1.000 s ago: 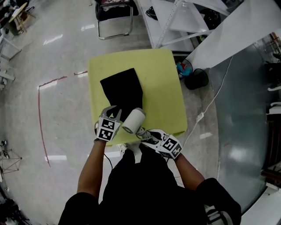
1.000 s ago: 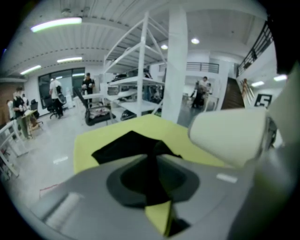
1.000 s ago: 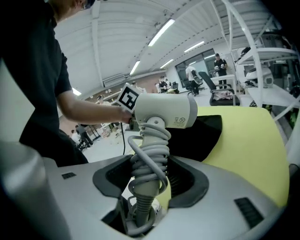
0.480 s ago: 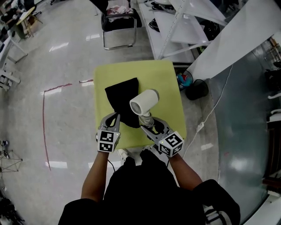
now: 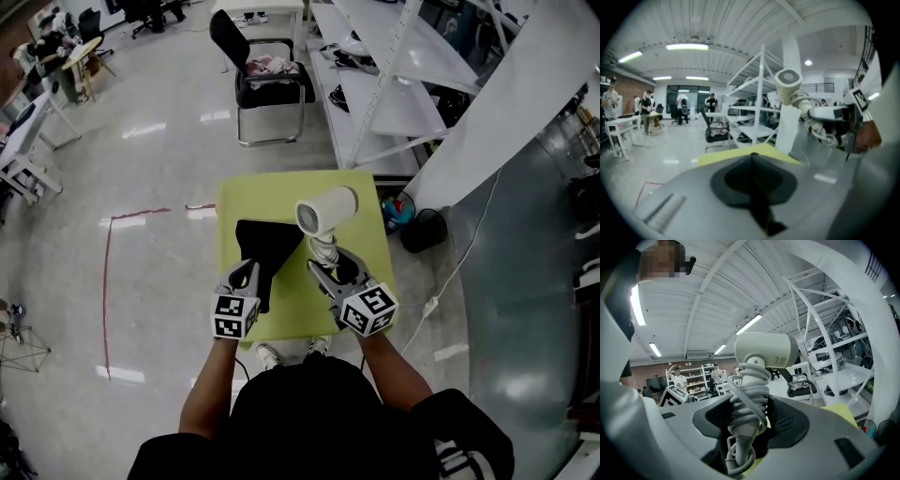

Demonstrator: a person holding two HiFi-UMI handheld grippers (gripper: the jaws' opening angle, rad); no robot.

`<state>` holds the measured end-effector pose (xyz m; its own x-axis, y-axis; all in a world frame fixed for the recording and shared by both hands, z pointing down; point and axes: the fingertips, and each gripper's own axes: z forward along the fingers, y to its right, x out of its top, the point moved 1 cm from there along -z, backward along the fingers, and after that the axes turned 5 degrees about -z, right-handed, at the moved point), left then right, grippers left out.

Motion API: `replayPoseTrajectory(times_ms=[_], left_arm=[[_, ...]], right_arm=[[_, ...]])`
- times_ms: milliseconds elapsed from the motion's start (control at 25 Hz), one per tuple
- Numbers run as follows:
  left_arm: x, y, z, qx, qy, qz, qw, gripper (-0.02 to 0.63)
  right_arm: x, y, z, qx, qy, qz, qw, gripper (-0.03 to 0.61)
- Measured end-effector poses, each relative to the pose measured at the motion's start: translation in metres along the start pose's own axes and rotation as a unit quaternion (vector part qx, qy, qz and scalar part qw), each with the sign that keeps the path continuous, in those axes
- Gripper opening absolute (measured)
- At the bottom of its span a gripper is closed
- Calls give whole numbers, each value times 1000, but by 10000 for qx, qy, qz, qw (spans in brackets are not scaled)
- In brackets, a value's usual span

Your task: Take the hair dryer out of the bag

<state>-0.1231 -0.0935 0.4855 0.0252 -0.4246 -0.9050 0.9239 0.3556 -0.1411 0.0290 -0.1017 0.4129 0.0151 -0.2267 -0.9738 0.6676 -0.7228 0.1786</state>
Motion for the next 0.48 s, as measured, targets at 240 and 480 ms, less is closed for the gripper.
replayPoseTrajectory(times_ms=[240,480], left_arm=[[-12,12,2,-145,-145,-155,9997,190],[-2,25,-11,-296,118,-263,9991,221]], right_arm=[[6,-2,1,92,28,95,9999,223],[7,-1,0,214,32,139,9997,224]])
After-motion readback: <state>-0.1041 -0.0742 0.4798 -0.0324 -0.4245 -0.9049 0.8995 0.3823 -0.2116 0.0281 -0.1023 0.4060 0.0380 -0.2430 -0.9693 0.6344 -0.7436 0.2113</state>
